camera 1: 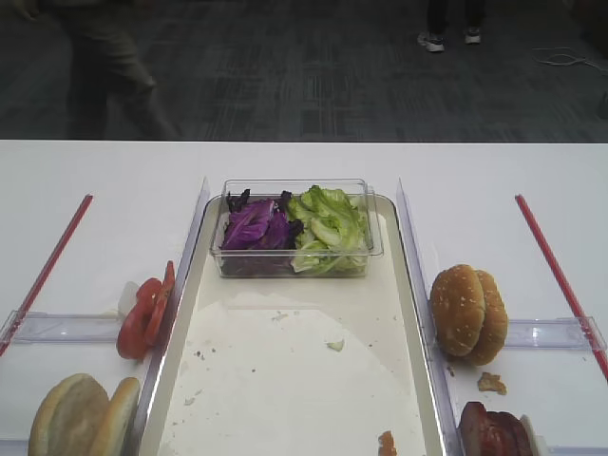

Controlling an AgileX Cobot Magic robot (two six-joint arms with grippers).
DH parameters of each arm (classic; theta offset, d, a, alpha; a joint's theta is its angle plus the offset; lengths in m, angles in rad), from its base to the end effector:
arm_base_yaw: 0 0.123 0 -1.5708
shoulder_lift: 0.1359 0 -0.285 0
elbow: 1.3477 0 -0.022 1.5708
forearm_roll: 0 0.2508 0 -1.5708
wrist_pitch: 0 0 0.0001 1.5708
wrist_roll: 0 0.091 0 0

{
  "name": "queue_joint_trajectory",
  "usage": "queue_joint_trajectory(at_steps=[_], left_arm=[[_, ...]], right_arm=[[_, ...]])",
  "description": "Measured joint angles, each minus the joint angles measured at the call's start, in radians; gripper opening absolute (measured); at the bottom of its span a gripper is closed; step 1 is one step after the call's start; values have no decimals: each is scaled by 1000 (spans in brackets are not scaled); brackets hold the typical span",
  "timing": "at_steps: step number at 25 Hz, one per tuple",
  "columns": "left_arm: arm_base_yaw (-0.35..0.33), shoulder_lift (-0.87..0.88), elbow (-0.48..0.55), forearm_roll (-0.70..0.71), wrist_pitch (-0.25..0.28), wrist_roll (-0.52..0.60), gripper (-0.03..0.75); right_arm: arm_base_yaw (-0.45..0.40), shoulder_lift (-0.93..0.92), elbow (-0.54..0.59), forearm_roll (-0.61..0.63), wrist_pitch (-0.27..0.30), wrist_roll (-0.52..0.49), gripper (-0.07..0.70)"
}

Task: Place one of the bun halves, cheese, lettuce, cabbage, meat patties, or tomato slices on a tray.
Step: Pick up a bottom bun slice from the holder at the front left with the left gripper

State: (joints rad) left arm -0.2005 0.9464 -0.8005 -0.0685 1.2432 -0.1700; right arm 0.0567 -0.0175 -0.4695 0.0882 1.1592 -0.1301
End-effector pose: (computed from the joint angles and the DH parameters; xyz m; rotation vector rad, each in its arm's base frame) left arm 0.1380 -0.0341 0.2944 0.0248 2.8850 -0.1681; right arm -0.0091 0.0068 0.2613 -0.2095 2.1427 0.0650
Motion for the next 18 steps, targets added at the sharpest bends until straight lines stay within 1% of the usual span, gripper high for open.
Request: queue_joint_trajectory(at_steps=[12, 18], left_arm=[[-191, 2, 0, 0, 0, -129, 412], [-270, 73, -17, -10, -3, -164, 412]], right_arm=[[0, 0, 0, 0, 0, 0, 427], [0, 0, 0, 0, 0, 0, 427]])
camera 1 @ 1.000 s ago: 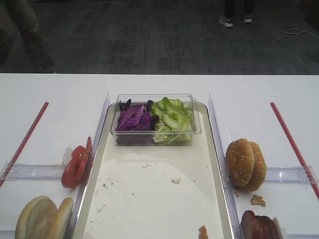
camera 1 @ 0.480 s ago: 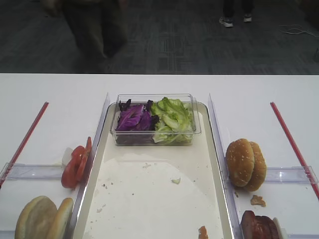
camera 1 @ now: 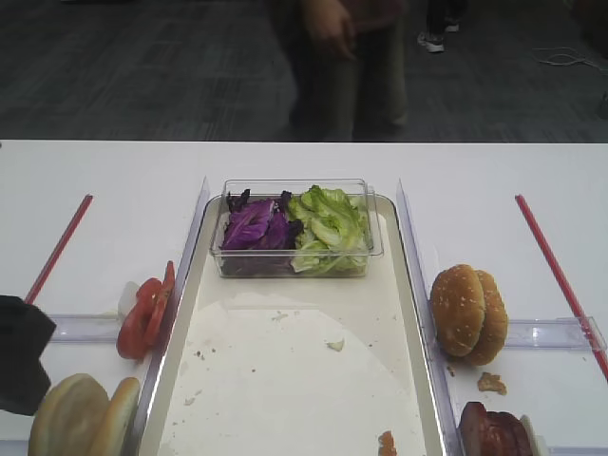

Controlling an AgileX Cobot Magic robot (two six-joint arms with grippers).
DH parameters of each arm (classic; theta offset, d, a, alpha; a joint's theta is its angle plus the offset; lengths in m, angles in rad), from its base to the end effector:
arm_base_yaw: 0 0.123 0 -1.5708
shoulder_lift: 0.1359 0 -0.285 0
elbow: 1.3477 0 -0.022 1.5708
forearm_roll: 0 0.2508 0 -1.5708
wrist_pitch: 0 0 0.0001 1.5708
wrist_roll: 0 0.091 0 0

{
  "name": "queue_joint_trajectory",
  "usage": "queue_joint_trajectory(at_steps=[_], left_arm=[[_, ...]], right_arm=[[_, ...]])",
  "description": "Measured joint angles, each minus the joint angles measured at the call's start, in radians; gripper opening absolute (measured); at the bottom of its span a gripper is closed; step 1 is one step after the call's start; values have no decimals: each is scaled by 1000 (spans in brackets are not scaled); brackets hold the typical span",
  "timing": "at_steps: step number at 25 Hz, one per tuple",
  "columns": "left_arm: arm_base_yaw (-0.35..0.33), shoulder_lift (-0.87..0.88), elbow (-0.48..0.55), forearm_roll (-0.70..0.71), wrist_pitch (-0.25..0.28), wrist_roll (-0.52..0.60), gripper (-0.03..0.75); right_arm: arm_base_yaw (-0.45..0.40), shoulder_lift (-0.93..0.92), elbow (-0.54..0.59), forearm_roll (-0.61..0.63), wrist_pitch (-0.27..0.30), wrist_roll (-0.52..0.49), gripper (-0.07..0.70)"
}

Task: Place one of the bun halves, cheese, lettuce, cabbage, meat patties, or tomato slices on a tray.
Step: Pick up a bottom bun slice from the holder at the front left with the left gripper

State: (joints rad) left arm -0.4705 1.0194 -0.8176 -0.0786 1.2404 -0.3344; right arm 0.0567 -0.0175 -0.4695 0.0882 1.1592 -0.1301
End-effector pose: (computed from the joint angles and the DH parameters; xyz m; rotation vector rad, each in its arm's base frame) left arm 0.1360 -0.0768 0.2883 0.1758 2.9592 -0.2310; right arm -0.0091 0.0068 0.2613 -0.2095 2.1427 0.0650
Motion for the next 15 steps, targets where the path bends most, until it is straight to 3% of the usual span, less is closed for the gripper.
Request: queue_joint_trajectory(at_steps=[15], left_arm=[[-112, 202, -44, -64, -14, -7, 412]], right_arm=[[0, 0, 0, 0, 0, 0, 427]])
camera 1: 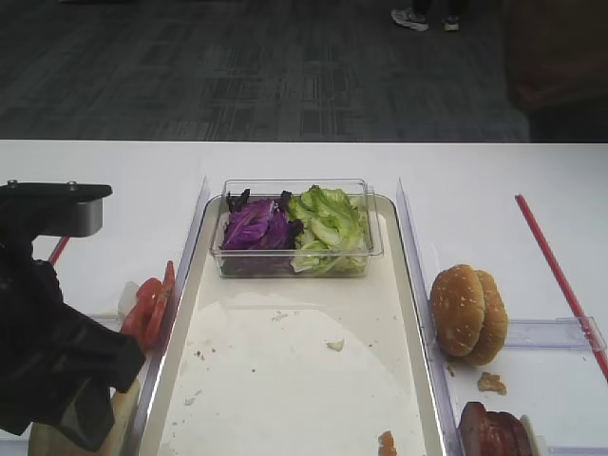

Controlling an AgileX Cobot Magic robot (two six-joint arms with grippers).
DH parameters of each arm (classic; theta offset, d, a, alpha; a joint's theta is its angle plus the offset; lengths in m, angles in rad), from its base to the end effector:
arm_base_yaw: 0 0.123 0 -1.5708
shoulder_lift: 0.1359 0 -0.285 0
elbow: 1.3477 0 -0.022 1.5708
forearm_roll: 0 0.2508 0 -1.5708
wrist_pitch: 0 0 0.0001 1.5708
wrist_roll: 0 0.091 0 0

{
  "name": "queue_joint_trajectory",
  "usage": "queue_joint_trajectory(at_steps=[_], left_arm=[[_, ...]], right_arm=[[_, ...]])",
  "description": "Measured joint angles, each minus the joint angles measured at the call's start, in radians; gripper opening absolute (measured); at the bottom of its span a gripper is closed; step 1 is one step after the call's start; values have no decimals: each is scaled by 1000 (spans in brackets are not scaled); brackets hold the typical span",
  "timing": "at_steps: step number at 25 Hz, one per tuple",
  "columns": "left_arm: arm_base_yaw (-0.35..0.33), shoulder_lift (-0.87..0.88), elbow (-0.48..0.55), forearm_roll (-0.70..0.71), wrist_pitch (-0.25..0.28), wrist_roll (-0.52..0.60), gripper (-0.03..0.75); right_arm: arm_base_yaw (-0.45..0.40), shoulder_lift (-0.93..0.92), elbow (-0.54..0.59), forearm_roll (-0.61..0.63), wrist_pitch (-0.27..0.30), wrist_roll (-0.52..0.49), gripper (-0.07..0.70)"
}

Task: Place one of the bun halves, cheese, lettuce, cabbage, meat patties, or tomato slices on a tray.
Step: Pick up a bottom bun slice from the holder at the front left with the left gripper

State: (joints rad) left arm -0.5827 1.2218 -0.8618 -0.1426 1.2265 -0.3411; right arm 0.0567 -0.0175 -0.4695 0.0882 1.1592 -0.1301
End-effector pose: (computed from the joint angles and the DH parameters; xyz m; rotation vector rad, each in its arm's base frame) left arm 0.1551 -0.1168 0.2652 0.3096 3.1137 -0.2406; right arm -0.0091 0.0068 0.2613 -0.2095 2.1427 0.0650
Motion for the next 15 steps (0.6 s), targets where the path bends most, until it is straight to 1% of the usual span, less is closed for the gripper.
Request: queue_joint_trajectory(at_steps=[8, 15], left_arm=[[-13, 67, 0, -2, -10, -17, 412], [-13, 111, 0, -4, -80, -17, 412]], right_arm=[[0, 0, 0, 0, 0, 0, 427], [0, 0, 0, 0, -1, 0, 427]])
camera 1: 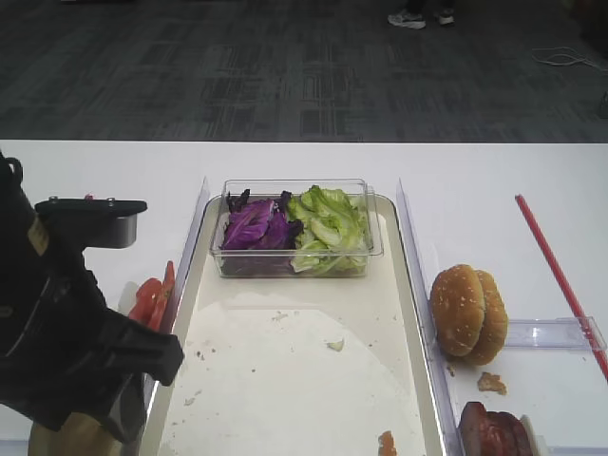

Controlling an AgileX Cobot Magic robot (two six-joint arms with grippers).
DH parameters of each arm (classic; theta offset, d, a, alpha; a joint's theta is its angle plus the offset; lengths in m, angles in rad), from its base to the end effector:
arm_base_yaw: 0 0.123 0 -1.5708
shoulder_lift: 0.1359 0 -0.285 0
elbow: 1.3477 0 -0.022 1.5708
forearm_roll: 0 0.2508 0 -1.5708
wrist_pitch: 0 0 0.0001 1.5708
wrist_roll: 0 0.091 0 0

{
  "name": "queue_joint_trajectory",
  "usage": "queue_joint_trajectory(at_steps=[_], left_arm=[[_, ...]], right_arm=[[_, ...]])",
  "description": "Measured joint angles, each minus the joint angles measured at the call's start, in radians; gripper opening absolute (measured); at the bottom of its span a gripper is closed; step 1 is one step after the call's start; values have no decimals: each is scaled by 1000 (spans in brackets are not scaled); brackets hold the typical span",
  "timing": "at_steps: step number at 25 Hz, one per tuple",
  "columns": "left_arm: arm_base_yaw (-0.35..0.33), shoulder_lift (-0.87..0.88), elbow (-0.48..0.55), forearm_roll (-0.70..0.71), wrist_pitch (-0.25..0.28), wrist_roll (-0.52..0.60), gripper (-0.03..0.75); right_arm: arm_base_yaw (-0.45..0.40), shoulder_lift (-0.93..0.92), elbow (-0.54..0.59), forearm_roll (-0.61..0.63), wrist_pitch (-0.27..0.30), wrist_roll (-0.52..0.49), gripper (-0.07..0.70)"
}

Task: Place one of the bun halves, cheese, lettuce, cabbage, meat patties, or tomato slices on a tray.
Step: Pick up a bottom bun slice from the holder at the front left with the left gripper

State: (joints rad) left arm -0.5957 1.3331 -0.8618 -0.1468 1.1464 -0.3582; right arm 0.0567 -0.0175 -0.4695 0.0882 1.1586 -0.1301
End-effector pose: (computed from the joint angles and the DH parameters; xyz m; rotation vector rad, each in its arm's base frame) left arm 0.1717 -0.1311 0.2428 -0.2788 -3.0954 0.2154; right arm -0.0091 0.0068 0.2613 -0.2094 2.1421 0.0649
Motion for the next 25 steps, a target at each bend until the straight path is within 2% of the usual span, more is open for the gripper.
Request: queue_joint_trajectory(at_steps=[16, 25], left_arm=[[0, 179, -6, -8, -79, 0, 412], [0, 256, -6, -9, -97, 0, 412]], right_arm=[[0, 0, 0, 0, 0, 0, 427], [0, 0, 0, 0, 0, 0, 427]])
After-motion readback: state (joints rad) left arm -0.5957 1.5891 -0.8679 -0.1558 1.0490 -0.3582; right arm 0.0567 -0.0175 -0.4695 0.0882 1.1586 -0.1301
